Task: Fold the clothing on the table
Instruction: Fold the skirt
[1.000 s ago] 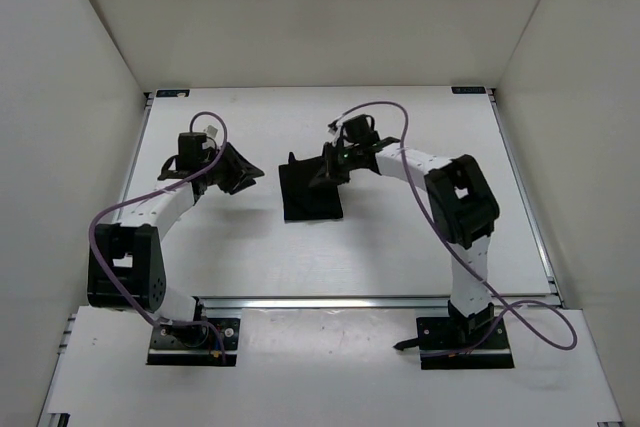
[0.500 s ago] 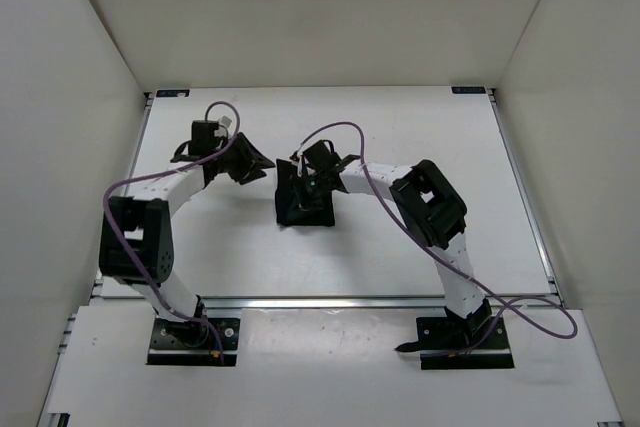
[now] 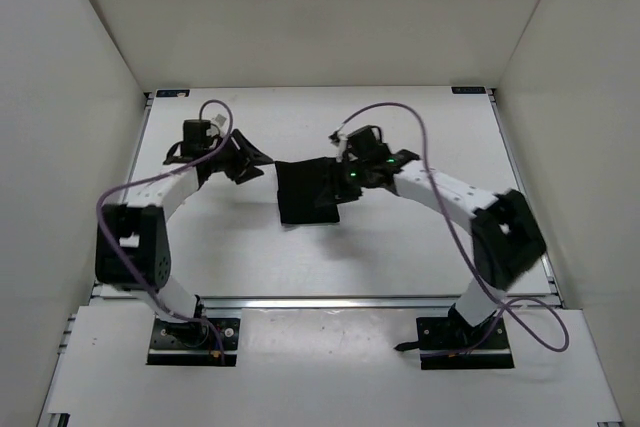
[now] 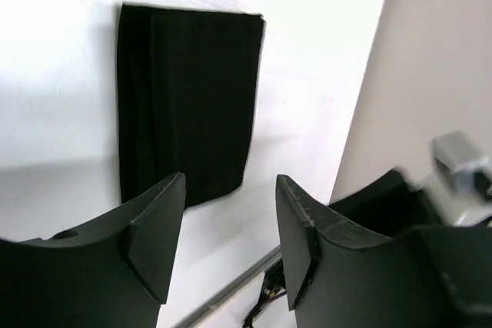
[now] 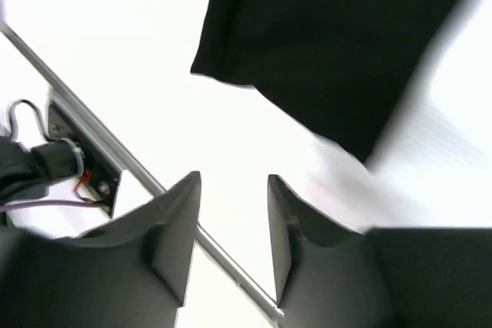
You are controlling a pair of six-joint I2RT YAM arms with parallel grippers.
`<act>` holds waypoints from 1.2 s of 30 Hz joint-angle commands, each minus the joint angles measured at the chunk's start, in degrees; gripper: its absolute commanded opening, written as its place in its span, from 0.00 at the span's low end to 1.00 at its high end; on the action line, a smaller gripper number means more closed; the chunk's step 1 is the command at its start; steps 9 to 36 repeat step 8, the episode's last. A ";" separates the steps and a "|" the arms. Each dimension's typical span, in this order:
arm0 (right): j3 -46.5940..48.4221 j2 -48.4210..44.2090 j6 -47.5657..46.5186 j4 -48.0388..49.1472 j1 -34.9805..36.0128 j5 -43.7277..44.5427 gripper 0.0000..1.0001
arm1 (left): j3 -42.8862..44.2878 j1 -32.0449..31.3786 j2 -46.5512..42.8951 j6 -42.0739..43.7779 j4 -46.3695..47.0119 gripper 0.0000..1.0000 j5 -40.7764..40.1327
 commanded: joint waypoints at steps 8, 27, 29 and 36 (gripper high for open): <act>-20.61 -25.58 -4.17 -3.46 -12.00 2.73 0.52 | -16.12 0.01 -26.97 10.06 -11.13 0.66 -7.39; -20.61 -25.58 -4.17 -3.46 -12.00 2.73 0.52 | -16.12 0.01 -26.97 10.06 -11.13 0.66 -7.39; -20.61 -25.58 -4.17 -3.46 -12.00 2.73 0.52 | -16.12 0.01 -26.97 10.06 -11.13 0.66 -7.39; -20.61 -25.58 -4.17 -3.46 -12.00 2.73 0.52 | -16.12 0.01 -26.97 10.06 -11.13 0.66 -7.39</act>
